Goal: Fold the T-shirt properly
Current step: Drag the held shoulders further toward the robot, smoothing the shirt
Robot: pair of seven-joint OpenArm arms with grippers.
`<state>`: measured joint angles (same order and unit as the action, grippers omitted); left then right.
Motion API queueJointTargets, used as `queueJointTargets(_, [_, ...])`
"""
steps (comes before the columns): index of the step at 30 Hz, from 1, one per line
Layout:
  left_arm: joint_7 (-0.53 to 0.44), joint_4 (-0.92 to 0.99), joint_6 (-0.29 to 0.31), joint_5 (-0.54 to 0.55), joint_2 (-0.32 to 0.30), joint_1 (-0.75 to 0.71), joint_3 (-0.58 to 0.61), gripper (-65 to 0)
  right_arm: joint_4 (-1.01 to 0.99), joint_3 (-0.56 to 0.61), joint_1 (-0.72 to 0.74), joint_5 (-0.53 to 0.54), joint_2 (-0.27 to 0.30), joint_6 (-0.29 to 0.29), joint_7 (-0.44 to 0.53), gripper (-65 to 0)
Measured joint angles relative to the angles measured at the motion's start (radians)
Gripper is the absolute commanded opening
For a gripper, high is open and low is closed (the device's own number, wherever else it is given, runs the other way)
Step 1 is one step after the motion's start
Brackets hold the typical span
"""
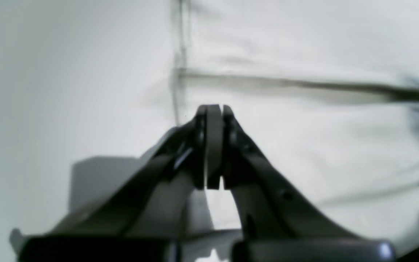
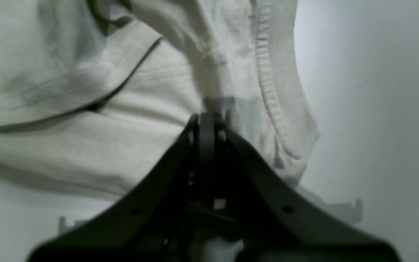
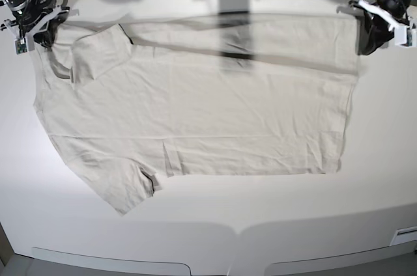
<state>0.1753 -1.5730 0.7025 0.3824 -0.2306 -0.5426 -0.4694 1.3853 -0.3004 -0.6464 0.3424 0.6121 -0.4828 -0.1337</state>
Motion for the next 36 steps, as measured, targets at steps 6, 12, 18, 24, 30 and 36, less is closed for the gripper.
queueJointTargets(6, [0.125,0.049,-0.011,-0.037,0.101,0.096,-0.001,-65.0,0.0,0.0,0.0,-0.004,0.0,0.0,0.0,-65.0])
queueJointTargets(12, [0.084,0.105,0.005,-0.071,0.108,0.058,-0.001,-65.0,0.008,0.0,0.0,-0.018,-0.003,0.0,-0.002,-65.0])
queueJointTargets(18, [-0.061,0.125,0.015,-0.148,0.079,-0.032,-0.002,-65.0,0.116,0.0,-0.025,-0.157,-0.096,0.0,-0.016,-65.0])
queueJointTargets(24, [-0.072,0.14,0.023,-0.141,0.042,-0.053,-0.002,-65.0,0.142,0.002,-0.058,-0.153,-0.147,-0.012,0.011,-65.0])
queueJointTargets(30, [-0.124,0.209,0.047,-0.13,0.003,-0.05,-0.002,-65.0,0.149,0.0,-0.119,-0.132,-0.152,-0.028,0.048,-65.0])
queueJointTargets(36, [-0.174,0.278,0.077,-0.1,-0.011,-0.044,-0.003,-65.0,0.154,-0.002,-0.137,-0.18,-0.152,-0.032,0.056,-65.0])
